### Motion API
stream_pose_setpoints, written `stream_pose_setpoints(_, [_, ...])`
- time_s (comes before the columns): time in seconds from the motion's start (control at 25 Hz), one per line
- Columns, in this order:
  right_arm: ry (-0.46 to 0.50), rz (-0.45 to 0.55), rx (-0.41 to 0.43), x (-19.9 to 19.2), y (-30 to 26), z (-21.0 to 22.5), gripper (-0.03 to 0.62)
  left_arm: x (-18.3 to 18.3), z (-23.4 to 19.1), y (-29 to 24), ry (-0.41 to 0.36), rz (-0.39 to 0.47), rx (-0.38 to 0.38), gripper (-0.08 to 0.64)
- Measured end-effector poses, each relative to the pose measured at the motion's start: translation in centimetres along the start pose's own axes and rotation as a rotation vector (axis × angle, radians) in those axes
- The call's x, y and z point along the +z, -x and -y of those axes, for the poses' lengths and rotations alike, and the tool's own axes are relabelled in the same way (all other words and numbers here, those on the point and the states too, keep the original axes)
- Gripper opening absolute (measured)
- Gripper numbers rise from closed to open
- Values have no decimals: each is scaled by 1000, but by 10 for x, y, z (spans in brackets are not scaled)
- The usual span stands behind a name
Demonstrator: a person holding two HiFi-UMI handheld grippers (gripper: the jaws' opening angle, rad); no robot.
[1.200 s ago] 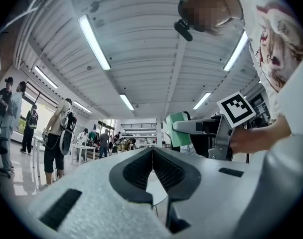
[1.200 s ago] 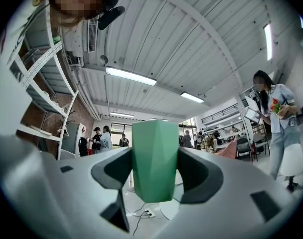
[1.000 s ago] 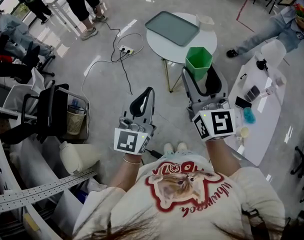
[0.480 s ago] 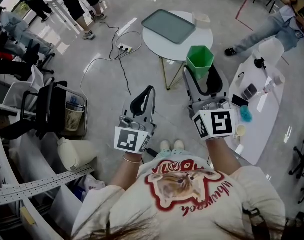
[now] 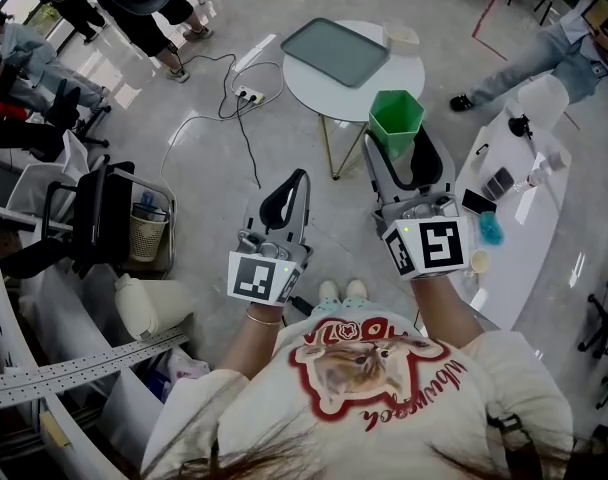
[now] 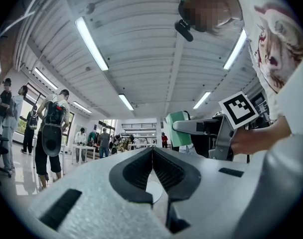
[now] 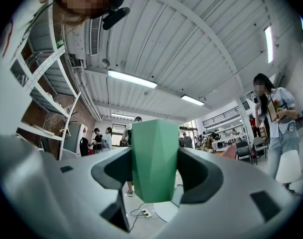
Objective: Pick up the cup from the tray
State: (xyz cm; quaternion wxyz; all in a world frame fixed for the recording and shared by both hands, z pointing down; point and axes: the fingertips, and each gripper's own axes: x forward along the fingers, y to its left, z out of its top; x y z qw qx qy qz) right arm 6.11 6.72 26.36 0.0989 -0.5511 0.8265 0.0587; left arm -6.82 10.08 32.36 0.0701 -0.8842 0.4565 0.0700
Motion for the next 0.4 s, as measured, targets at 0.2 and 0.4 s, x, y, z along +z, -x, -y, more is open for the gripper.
stream_pose_setpoints(0.2, [4,2,4,1,4,3,272,1,6,-3,-1,1,-3,15])
stream_pose_setpoints(0.4, [1,0,2,1,5,5,272,1,7,-3,2,2,6,14])
